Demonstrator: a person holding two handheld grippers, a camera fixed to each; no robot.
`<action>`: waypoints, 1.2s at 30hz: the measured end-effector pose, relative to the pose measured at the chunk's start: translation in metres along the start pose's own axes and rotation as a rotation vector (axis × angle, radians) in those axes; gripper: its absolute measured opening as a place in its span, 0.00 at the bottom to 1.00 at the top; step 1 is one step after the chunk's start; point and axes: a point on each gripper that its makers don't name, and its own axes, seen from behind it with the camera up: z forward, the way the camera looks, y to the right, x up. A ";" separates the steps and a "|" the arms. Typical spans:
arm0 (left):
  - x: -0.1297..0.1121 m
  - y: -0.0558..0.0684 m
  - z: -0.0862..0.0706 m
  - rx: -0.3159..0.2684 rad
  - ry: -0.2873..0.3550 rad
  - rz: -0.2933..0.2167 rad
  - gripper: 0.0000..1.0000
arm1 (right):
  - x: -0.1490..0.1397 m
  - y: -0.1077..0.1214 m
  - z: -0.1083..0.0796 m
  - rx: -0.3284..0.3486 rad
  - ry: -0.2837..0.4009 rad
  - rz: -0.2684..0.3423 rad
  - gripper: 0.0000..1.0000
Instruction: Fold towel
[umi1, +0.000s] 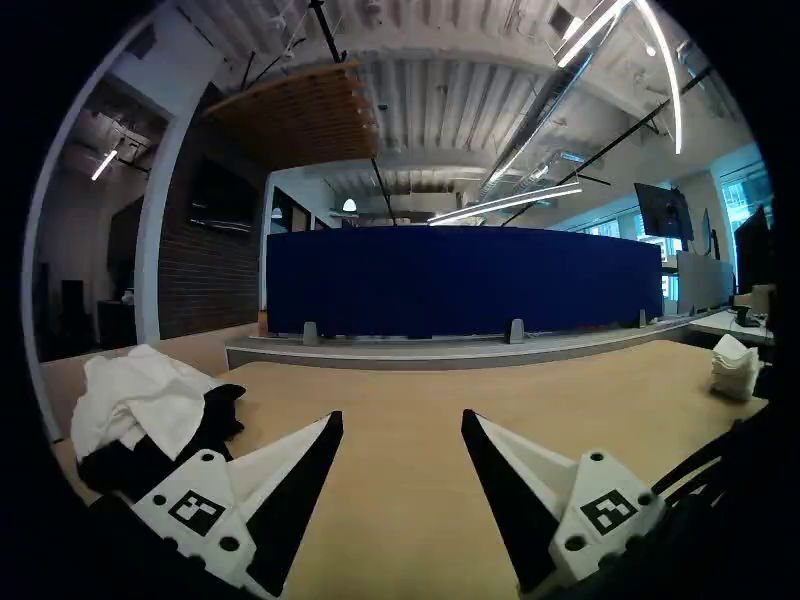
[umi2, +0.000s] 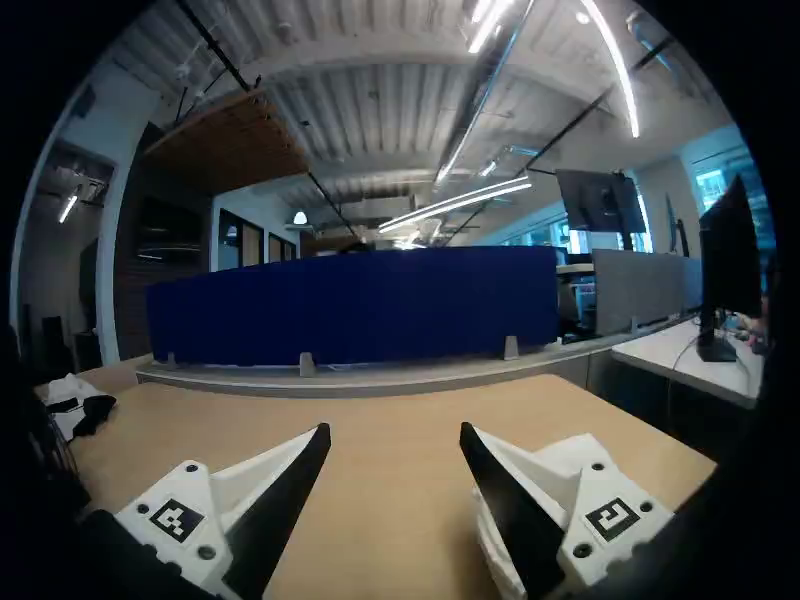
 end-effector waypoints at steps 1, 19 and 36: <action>0.000 0.000 0.000 0.000 0.000 0.000 0.88 | -0.004 0.000 0.000 0.000 0.001 0.001 1.00; 0.000 0.000 0.000 0.000 0.000 0.000 0.88 | -0.039 -0.015 0.004 0.015 0.011 -0.007 1.00; 0.000 0.000 0.000 0.000 0.000 0.000 0.88 | -0.049 -0.013 0.004 0.005 0.025 -0.011 1.00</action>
